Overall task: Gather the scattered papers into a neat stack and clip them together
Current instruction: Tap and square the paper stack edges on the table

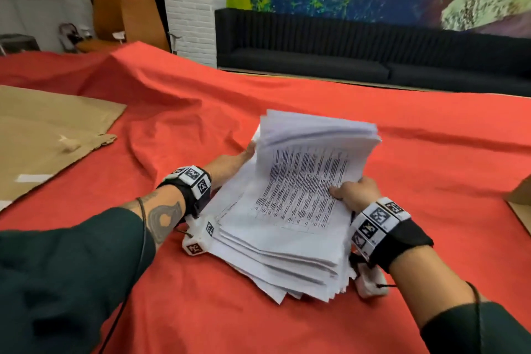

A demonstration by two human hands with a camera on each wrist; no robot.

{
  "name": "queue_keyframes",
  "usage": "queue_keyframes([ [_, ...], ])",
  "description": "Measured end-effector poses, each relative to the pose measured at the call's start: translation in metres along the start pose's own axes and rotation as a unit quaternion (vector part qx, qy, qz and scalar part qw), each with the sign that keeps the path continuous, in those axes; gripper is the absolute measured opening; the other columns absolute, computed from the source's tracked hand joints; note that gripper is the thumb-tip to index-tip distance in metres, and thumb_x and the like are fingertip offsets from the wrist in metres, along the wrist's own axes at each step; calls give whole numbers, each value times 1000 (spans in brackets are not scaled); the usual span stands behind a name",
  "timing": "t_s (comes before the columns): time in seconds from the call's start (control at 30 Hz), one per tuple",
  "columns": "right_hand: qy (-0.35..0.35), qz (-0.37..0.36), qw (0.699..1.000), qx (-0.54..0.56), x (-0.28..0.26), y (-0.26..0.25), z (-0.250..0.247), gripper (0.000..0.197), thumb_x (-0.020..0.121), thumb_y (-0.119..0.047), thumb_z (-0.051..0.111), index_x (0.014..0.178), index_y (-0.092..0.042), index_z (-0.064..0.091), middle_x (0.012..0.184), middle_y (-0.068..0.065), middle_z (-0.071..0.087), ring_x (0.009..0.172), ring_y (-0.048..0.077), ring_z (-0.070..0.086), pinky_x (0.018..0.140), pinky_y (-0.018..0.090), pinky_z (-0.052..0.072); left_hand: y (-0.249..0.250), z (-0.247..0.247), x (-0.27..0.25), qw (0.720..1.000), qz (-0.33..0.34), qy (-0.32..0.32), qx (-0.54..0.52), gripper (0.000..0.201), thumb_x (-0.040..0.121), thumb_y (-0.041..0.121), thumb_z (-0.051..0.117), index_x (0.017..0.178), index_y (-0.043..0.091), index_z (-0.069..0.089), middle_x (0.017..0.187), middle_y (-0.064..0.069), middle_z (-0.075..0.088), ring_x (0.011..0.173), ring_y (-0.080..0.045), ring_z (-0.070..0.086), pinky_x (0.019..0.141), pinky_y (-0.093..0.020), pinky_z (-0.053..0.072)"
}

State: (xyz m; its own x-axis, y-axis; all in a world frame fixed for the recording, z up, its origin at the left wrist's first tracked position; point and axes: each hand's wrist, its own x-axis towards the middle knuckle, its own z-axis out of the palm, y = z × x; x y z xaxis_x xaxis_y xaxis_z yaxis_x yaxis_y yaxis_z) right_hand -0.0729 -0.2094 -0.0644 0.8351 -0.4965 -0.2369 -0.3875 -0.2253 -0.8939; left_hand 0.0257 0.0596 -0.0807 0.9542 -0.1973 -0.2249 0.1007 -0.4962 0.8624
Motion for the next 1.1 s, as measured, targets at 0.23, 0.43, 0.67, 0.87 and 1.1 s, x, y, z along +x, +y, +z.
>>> queue_keyframes([
  [0.23,-82,24,996,-24,27,23,-16,51,64,-8,86,112,-1,71,100,14,78,88,36,76,89,54,60,-14,-13,17,993,-47,-38,99,67,73,59,83,103,-1,74,83,-6,70,70,-26,67,64,-30,52],
  [0.43,-135,29,990,41,10,16,-25,26,88,10,67,111,-2,67,106,22,76,97,46,73,92,66,54,-31,-8,26,991,-65,-108,49,78,33,36,90,105,9,78,104,-13,79,101,-36,75,96,-56,58],
  [0.67,-114,45,992,41,2,16,-22,26,84,12,71,104,-4,69,100,16,78,94,41,74,91,61,57,-4,-2,-21,984,-18,-81,-157,40,89,30,78,124,12,70,111,-9,78,106,-30,73,107,-50,50],
  [0.87,-164,11,978,131,-9,13,-16,47,88,22,56,120,-12,63,109,17,77,102,42,73,92,66,54,16,7,-47,989,43,-120,-75,53,70,-11,85,116,11,71,108,-10,79,103,-30,75,97,-53,57],
  [1.1,-201,-86,890,401,-25,6,-28,64,78,-3,73,140,-2,55,136,25,62,123,44,63,95,55,56,64,-21,-93,963,216,-93,-132,49,65,-12,83,111,-7,69,104,-16,77,84,-20,74,76,-33,62],
])
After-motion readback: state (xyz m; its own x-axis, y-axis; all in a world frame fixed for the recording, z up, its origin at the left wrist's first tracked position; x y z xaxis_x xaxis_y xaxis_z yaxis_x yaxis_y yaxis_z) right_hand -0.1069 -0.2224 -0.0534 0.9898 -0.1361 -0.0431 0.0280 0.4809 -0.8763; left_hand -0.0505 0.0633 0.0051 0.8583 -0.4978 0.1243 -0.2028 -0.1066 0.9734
